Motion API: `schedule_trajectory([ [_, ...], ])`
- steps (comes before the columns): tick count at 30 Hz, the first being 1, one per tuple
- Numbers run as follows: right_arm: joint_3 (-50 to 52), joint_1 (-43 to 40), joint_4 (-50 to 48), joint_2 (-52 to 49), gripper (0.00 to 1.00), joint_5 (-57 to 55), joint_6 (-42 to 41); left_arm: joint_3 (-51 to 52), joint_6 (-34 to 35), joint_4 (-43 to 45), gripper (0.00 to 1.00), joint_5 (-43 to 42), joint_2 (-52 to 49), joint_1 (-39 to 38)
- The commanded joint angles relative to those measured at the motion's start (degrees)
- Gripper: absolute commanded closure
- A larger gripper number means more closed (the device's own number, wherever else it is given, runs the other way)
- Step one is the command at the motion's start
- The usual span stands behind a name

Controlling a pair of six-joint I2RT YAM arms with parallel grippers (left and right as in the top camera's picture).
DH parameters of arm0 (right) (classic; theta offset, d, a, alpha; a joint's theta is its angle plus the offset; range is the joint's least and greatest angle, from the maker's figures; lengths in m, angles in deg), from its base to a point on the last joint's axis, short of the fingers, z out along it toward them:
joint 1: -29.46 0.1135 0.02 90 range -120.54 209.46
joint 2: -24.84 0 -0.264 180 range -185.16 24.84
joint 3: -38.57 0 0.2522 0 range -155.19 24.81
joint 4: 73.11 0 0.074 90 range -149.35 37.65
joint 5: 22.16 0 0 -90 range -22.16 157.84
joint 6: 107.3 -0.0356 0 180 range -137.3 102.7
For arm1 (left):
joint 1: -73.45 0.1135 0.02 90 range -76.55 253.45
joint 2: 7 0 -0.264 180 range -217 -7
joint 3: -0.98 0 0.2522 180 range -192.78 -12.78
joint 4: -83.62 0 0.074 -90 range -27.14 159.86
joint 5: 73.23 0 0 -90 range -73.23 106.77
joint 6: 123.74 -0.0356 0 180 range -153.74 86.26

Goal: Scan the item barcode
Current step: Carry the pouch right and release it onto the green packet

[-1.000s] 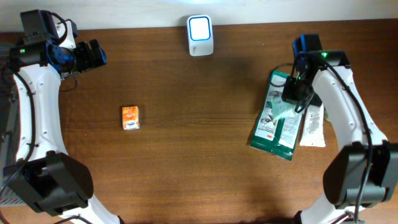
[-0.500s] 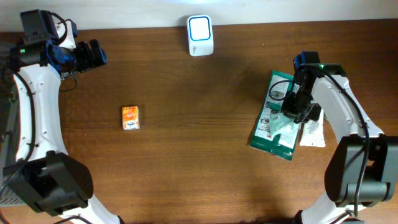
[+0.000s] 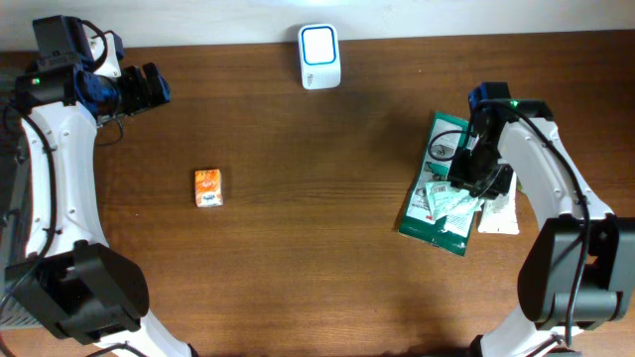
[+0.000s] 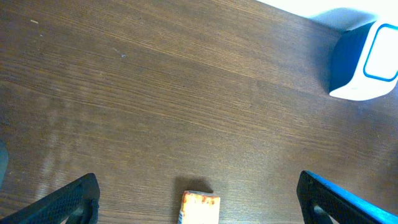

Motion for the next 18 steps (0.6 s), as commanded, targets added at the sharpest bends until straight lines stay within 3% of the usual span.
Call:
schedule_trajectory([
  [1, -4.3, 1.0, 1.9, 2.1, 0.62, 1.4, 1.9, 0.2, 0.3, 0.0, 0.01, -0.2, -0.4, 0.0],
  [18, -5.9, 8.5, 3.3, 9.4, 0.6, 3.3, 2.1, 0.2, 0.3, 0.0, 0.01, -0.2, -0.4, 0.0],
])
